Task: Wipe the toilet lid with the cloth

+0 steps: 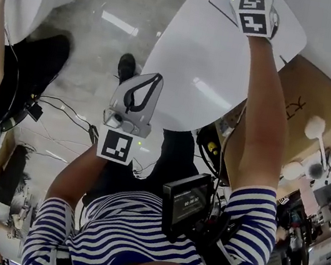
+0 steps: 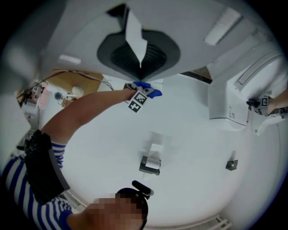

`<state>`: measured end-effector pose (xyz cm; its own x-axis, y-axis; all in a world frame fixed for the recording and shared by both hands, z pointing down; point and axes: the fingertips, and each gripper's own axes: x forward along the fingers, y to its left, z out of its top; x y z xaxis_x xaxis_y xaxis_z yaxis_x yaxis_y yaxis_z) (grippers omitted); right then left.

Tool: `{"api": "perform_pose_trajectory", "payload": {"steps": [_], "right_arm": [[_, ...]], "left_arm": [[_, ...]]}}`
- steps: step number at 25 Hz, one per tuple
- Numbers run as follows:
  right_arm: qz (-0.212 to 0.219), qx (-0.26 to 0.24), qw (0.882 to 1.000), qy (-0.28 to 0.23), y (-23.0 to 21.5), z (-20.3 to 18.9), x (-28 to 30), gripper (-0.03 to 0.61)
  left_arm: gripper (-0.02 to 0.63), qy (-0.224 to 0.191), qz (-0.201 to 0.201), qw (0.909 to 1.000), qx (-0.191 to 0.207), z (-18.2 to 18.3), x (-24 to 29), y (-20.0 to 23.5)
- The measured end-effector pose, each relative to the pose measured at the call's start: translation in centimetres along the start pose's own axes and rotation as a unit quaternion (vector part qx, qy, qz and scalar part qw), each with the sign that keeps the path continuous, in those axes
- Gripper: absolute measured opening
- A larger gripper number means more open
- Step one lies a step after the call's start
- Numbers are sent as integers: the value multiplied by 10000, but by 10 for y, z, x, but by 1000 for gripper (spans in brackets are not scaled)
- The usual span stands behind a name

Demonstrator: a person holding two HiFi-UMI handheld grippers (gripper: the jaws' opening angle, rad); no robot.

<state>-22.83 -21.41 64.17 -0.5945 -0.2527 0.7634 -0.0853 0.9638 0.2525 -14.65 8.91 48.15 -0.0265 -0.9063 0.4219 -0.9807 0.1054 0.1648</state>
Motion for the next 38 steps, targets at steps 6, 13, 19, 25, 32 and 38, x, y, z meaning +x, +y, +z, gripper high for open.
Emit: {"api": "perform_pose_trajectory", "payload": {"steps": [6, 13, 19, 25, 32, 38], "right_arm": [[378, -187, 9991, -60, 27, 4, -1, 118], [915, -470, 9946, -151, 86, 1, -20, 118], [1485, -782, 9857, -156, 161, -23, -52, 118], [1987, -1082, 9740, -150, 247, -46, -94, 118], [2294, -931, 9688, -123, 314, -69, -128, 118], [2480, -1109, 9624, -75, 368, -94, -159, 118]], "left_arm": [[3, -15, 51, 9999, -115, -1, 2, -1], [3, -50, 73, 9998, -173, -1, -6, -4], [3, -136, 1, 9999, -107, 8, -1, -13], [3, -149, -32, 9998, -141, 12, -8, -16], [3, -144, -2, 9999, -93, 8, -15, -13], [3, -208, 132, 9997, -74, 2, -30, -13]]}}
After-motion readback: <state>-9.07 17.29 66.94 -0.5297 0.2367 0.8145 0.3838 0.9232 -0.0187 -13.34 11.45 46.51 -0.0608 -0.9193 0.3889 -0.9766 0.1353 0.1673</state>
